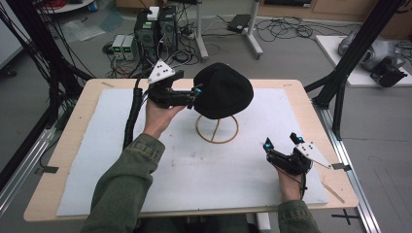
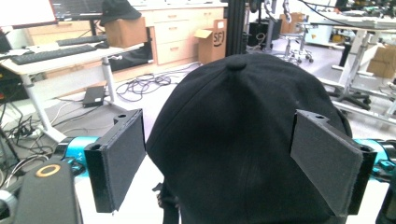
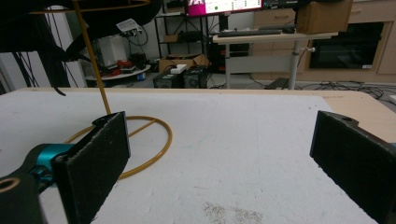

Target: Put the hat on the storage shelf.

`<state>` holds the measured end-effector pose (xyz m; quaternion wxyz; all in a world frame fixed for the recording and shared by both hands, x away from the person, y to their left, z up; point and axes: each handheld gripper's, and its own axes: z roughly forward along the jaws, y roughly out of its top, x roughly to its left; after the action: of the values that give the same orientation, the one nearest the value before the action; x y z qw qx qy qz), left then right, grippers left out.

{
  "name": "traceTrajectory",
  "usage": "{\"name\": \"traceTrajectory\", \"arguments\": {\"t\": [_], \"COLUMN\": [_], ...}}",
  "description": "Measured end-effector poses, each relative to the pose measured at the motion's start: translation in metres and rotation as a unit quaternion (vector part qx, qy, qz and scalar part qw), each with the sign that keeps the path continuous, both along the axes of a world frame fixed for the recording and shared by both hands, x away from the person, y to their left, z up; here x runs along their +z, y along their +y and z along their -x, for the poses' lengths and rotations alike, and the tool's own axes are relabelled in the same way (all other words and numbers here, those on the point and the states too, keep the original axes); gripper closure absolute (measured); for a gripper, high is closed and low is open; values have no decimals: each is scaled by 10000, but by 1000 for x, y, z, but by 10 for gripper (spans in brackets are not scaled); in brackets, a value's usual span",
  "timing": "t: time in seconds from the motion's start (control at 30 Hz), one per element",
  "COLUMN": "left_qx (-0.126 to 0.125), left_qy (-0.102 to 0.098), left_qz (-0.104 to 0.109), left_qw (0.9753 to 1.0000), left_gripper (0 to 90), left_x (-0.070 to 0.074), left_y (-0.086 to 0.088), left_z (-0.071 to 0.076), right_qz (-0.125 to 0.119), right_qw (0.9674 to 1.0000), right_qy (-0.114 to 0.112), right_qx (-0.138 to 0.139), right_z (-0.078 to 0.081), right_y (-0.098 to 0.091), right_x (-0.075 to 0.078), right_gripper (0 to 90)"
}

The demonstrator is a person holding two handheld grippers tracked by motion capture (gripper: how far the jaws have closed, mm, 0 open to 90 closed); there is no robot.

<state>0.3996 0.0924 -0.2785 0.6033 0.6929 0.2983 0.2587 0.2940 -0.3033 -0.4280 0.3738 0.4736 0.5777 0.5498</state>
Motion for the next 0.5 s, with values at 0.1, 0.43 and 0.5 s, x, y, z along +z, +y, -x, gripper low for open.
{"name": "traceTrajectory", "arguments": {"t": [0.1,0.43,0.5], "left_qx": [47,415,532], "left_qy": [-31,-160,-163], "left_qz": [-54,41,64], "left_qw": [10000,9990,9984], "left_gripper": [188,199,199], "left_x": [-3,-16,-22], "left_y": [6,33,40], "left_z": [4,24,30], "right_qz": [11,65,60], "right_qw": [10000,10000,10000], "right_qy": [22,36,46], "right_qx": [-15,-13,-21], "right_z": [0,0,0], "right_y": [1,2,2], "right_x": [0,-2,-2], "right_gripper": [40,40,40]}}
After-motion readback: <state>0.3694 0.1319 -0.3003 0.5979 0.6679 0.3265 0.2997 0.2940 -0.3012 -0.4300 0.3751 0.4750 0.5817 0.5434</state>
